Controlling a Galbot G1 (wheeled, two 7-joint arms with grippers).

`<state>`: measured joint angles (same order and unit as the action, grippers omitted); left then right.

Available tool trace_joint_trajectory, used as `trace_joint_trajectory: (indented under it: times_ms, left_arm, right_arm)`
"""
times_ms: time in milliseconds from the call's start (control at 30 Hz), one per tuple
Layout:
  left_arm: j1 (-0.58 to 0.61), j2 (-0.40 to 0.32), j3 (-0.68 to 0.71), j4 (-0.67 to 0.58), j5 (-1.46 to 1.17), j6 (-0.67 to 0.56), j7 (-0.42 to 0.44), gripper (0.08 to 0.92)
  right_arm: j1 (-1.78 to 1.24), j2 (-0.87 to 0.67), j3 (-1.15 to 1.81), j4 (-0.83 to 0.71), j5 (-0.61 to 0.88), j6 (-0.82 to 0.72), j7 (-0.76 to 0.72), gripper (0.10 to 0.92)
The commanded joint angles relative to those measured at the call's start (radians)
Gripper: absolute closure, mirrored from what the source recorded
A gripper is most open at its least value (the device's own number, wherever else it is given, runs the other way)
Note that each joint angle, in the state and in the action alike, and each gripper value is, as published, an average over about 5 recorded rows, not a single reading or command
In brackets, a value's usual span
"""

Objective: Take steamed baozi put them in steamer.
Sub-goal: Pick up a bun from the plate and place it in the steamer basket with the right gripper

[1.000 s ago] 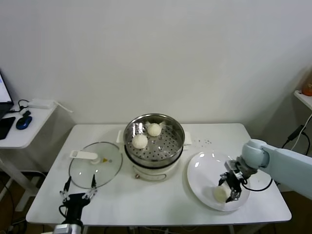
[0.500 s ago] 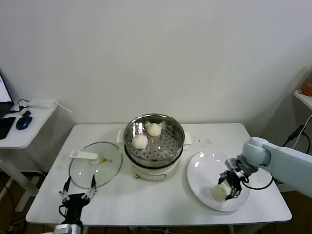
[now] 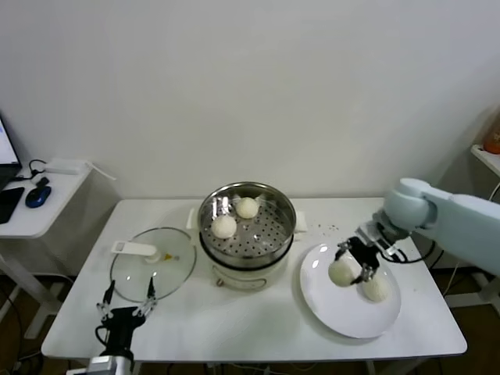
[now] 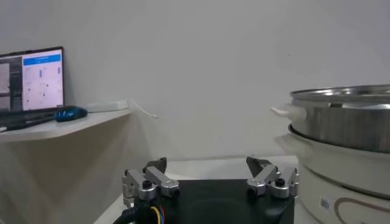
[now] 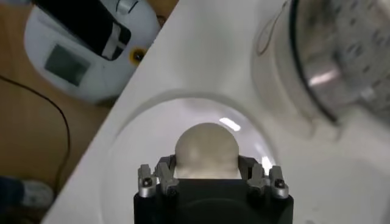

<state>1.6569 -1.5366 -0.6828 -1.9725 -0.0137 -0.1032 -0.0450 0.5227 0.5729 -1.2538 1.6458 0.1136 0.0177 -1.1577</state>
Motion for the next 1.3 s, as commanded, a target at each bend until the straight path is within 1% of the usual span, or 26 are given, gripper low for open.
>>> trace_joint_trajectory:
  times_ms: [33,267,600,900,1067,1300]
  left_arm:
    - [0.002,-0.006,0.0,-0.004,0.015,0.002,0.0,0.177]
    - [0.007,-0.01,-0.003,-0.004,0.022,0.002,0.0,0.177]
    - [0.012,-0.011,-0.016,-0.002,0.023,0.002,-0.006,0.177]
    - [0.007,-0.012,-0.02,0.0,0.024,0.006,-0.006,0.177]
    - [0.011,-0.011,-0.023,0.005,0.023,0.004,-0.006,0.177]
    - [0.014,-0.013,-0.023,0.012,0.022,0.0,-0.006,0.177]
  right_arm:
    - [0.343,0.151,-0.055,0.086,-0.104,0.265,-0.019,0.355]
    - [0.292,0.312,0.045,0.082,-0.293,0.375,-0.015,0.355]
    - [0.103,0.549,0.135,-0.066,-0.526,0.485,-0.013,0.355]
    - [-0.036,0.678,0.135,-0.165,-0.6,0.501,-0.02,0.355]
    - [-0.078,0.695,0.134,-0.191,-0.624,0.508,-0.027,0.355]
    - [-0.109,0.682,0.134,-0.154,-0.645,0.509,-0.037,0.361]
